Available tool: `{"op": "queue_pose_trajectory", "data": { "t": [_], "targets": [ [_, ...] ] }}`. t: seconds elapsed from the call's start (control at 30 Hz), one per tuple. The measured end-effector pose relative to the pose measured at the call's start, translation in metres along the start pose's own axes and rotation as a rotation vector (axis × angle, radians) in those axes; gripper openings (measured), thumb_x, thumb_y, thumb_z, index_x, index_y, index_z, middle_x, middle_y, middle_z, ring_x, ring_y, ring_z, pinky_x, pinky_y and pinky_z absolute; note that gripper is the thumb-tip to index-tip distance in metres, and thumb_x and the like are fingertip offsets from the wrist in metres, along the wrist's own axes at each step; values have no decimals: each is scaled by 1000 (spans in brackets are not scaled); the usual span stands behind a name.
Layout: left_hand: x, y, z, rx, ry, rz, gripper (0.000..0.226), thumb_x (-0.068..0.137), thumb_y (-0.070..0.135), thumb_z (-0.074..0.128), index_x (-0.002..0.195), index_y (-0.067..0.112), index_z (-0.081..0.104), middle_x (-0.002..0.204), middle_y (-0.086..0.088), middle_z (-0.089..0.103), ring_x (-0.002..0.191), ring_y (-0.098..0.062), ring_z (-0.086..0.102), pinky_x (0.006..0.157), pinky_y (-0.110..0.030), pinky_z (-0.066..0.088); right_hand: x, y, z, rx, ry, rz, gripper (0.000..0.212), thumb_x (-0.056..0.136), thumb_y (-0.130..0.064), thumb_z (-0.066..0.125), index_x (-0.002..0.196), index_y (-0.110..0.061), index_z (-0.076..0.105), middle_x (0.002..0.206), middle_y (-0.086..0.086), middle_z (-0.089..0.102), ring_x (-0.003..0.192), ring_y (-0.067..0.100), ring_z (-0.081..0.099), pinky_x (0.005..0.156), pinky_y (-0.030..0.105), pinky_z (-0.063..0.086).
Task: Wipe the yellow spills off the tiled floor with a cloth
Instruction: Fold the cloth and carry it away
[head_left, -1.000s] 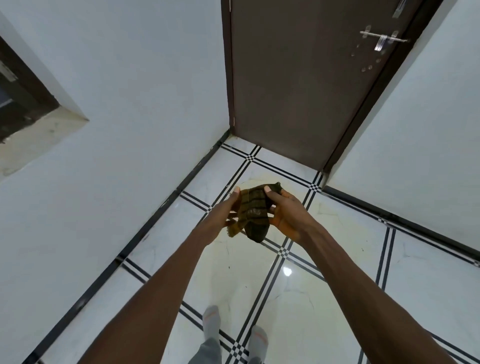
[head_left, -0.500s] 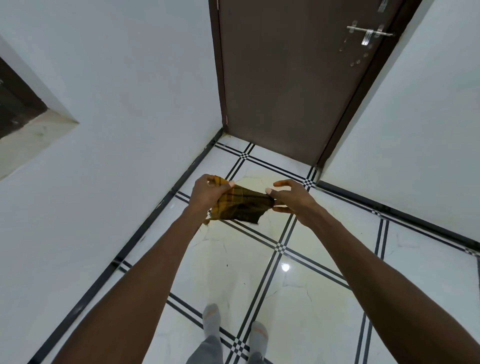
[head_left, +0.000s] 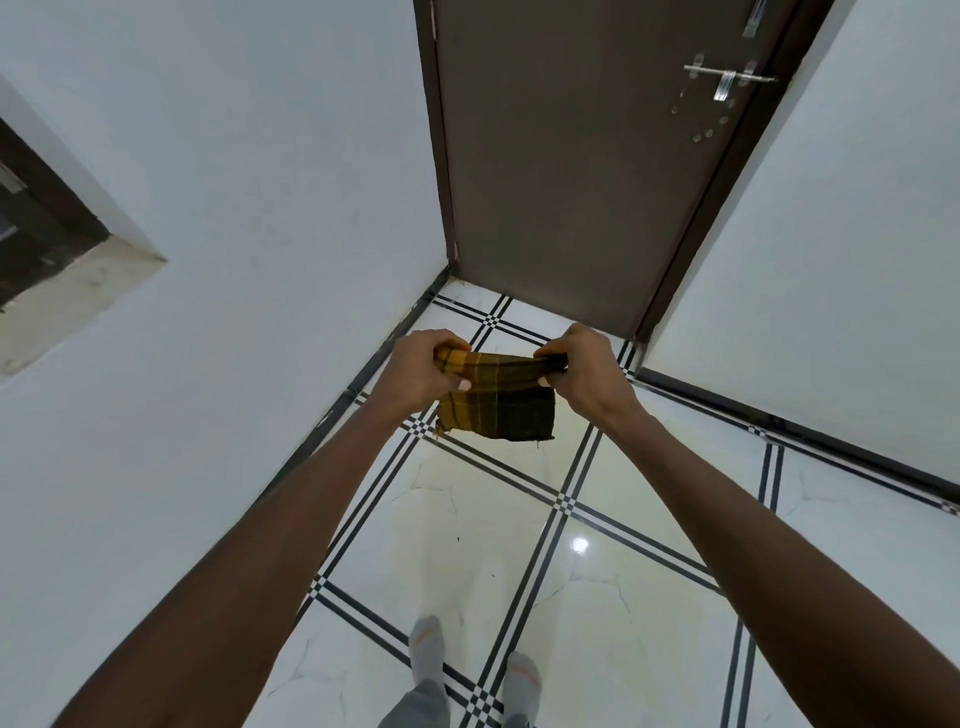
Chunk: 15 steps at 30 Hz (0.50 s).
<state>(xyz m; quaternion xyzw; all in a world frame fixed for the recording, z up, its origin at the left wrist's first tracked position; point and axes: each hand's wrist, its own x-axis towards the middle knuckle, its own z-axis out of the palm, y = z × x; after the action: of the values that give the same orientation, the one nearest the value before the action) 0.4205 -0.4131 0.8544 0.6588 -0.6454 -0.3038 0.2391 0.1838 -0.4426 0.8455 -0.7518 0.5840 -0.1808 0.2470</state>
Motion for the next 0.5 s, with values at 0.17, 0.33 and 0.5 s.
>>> {"op": "queue_pose_trajectory", "data": {
  "t": [0.17,0.33,0.5],
  "targets": [
    [-2,-6,2,114,49,62,22,86,26,82,101,10,82,96,-9,69,93,-20,62,90,-45,57,-7,9,-6,-13,9,-24,16,94,-18,74,107,-9,78,100,4,60,99,20,57,77,24,46],
    [-12,7,-30,-350,55,38,17,94,37,73,105,23,77,116,2,68,109,-7,65,89,-19,54,-18,14,-36,663,-166,77,23,103,-33,63,121,-24,73,126,0,71,123,19,61,105,38,47],
    [-3,13,-8,-384,-75,-88,37,108,52,38,110,28,66,104,3,70,108,-13,69,95,-32,56,-11,19,-18,1001,-323,246,32,112,-38,39,141,-31,51,136,0,61,132,27,56,103,53,51]
  ]
}}
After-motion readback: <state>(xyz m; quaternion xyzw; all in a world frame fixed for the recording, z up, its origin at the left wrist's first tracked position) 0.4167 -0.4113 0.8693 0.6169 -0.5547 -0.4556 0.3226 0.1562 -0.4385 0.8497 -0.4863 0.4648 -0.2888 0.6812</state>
